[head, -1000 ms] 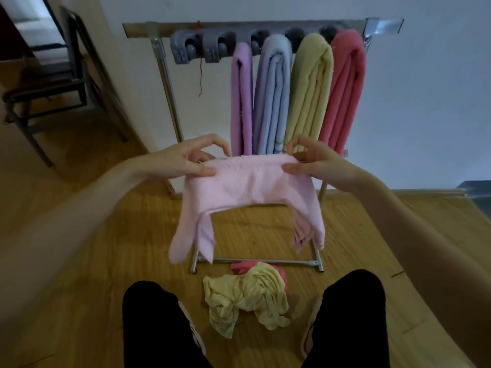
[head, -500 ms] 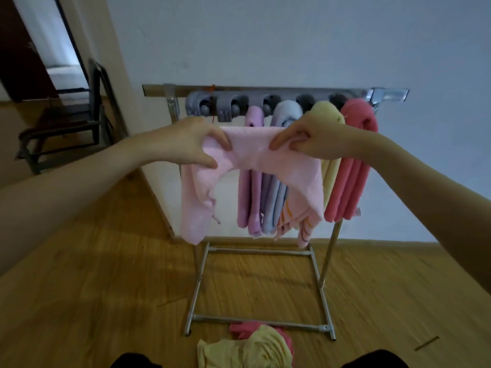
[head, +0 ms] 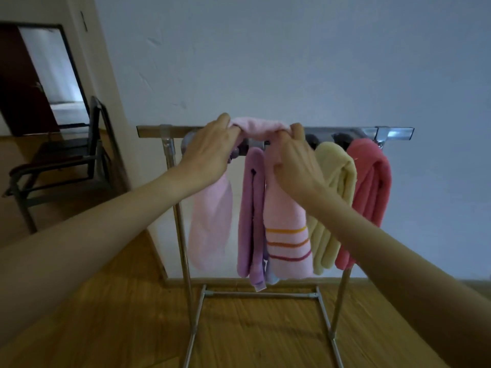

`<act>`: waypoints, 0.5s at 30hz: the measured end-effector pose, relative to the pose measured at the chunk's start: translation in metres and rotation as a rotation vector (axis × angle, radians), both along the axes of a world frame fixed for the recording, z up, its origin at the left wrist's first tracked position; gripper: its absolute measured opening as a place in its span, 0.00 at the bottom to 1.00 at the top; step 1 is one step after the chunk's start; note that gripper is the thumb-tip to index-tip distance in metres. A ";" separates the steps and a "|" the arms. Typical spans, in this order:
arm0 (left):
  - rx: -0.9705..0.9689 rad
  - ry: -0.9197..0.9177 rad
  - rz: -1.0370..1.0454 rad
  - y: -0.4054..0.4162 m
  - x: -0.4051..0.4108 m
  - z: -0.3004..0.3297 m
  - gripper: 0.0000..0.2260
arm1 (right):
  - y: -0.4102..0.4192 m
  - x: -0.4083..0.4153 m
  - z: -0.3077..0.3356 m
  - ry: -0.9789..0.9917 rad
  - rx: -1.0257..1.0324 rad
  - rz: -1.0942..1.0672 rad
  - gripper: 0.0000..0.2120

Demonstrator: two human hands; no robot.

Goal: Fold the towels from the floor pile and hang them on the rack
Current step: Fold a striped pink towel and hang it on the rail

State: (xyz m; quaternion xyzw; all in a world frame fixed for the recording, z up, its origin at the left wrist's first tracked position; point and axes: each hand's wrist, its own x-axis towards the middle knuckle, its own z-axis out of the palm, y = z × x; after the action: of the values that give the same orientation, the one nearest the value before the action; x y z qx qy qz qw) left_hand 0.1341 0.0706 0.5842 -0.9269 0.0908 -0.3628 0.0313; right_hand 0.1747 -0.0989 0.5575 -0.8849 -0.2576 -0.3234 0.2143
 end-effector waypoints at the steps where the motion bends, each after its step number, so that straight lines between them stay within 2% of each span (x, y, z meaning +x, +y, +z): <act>1: 0.023 -0.025 -0.005 0.001 0.006 -0.007 0.18 | 0.005 0.003 -0.009 -0.057 -0.009 -0.025 0.19; 5: 0.014 -0.069 -0.031 0.001 0.025 -0.029 0.22 | 0.019 0.015 -0.037 -0.166 0.020 -0.061 0.21; 8: -0.032 -0.068 -0.080 0.001 0.033 -0.040 0.23 | 0.024 0.014 -0.046 -0.158 0.045 -0.029 0.18; 12: -0.066 -0.083 -0.116 0.001 0.039 -0.059 0.26 | 0.025 0.015 -0.057 -0.127 0.031 0.022 0.24; 15: -0.050 -0.090 -0.124 0.001 0.041 -0.074 0.28 | 0.021 0.023 -0.074 -0.126 0.036 0.047 0.21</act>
State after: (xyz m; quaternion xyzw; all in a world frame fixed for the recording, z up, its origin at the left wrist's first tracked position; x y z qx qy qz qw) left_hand 0.1750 0.0719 0.5097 -0.9027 0.1374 -0.4075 -0.0100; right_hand 0.1974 -0.0783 0.4837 -0.8525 -0.2856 -0.3780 0.2209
